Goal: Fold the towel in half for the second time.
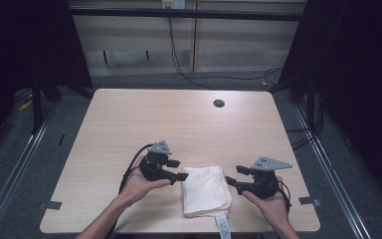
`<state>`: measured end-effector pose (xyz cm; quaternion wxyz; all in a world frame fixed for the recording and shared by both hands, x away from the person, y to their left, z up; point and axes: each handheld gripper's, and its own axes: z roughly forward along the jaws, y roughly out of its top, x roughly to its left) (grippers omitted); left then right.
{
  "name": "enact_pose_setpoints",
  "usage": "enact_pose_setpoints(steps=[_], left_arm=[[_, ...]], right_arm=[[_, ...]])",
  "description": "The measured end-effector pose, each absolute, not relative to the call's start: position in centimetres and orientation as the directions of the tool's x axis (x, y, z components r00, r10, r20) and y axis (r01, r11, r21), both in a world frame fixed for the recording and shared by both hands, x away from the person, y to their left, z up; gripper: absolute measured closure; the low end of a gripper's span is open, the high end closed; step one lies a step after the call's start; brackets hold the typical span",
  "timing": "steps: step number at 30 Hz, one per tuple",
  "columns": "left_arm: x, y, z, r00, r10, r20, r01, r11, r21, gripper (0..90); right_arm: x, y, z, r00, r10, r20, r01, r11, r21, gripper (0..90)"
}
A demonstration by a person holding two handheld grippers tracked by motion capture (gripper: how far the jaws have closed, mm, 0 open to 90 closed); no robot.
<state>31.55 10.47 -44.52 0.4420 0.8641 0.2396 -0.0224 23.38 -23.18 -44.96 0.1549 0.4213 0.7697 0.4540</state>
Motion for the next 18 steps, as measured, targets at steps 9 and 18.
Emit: enact_pose_setpoints(steps=[9,18], left_arm=[[30.3,15.3,-44.0,0.849,0.475,-0.234,0.466,-0.461,0.755,34.4],[28.8,20.1,-44.6,0.789,0.571,-0.228,0.516,-0.412,0.751,31.7]], right_arm=[[23.0,-25.8,-43.3,-0.573,0.807,0.144,0.483,0.190,0.855,36.0],[22.1,-29.1,-43.7,-0.513,0.843,0.162,0.505,0.144,0.851,34.0]])
